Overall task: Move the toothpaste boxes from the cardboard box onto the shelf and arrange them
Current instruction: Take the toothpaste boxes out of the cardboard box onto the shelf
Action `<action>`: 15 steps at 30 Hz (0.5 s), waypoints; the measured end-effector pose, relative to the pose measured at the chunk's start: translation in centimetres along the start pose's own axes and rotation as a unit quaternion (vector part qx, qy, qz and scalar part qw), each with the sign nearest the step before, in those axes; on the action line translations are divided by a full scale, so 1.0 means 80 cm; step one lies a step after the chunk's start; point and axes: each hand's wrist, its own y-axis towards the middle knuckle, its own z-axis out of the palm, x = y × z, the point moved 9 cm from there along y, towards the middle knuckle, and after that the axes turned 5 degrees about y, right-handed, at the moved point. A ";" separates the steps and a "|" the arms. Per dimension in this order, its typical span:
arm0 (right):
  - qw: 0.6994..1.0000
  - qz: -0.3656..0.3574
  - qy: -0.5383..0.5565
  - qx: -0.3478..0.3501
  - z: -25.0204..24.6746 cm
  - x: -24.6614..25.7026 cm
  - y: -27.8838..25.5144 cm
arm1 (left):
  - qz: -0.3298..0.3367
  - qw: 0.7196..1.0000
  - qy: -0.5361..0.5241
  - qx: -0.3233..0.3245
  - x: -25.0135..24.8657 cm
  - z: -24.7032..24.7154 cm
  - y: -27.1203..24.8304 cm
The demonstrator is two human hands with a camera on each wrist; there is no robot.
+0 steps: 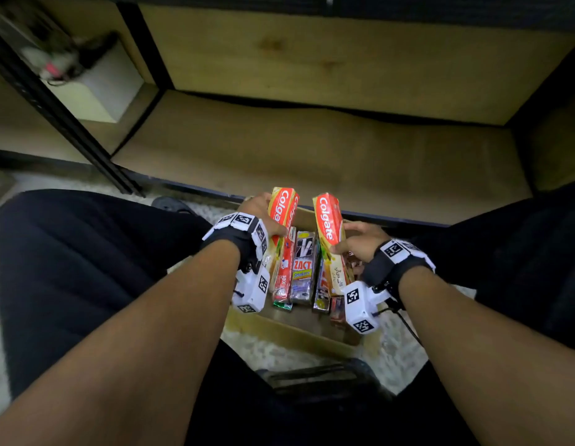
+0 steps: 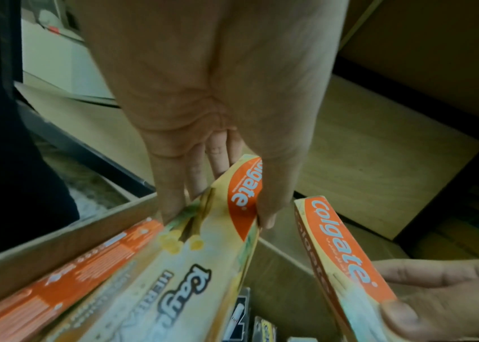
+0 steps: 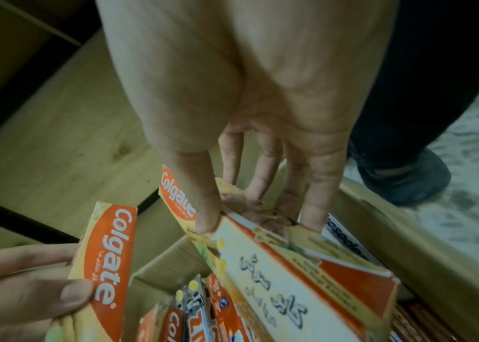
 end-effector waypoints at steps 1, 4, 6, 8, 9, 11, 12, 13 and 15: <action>1.000 -0.011 0.004 -0.003 -0.003 0.011 -0.008 | 0.007 1.000 0.004 -0.006 -0.008 -0.007 -0.006; 0.999 -0.038 0.030 -0.022 -0.016 0.037 -0.030 | 0.023 0.999 0.005 -0.032 -0.030 -0.032 -0.024; 0.997 -0.060 0.036 -0.031 -0.027 0.057 -0.050 | 0.039 0.997 0.012 -0.063 -0.047 -0.053 -0.040; 0.995 -0.088 0.026 -0.029 -0.038 0.077 -0.078 | 0.052 0.995 0.016 -0.088 -0.063 -0.075 -0.057; 0.994 -0.103 0.019 -0.030 -0.045 0.087 -0.092 | 0.058 0.993 0.017 -0.097 -0.071 -0.085 -0.065; 0.991 -0.124 0.017 -0.039 -0.060 0.104 -0.120 | 0.068 0.991 0.024 -0.115 -0.088 -0.107 -0.084; 0.990 -0.132 0.022 -0.044 -0.066 0.112 -0.134 | 0.074 0.989 0.027 -0.126 -0.097 -0.119 -0.094; 0.989 -0.139 0.023 -0.047 -0.072 0.121 -0.148 | 0.080 0.987 0.025 -0.138 -0.104 -0.132 -0.104; 0.986 -0.159 0.019 -0.050 -0.082 0.142 -0.173 | 0.091 0.982 0.019 -0.163 -0.120 -0.158 -0.124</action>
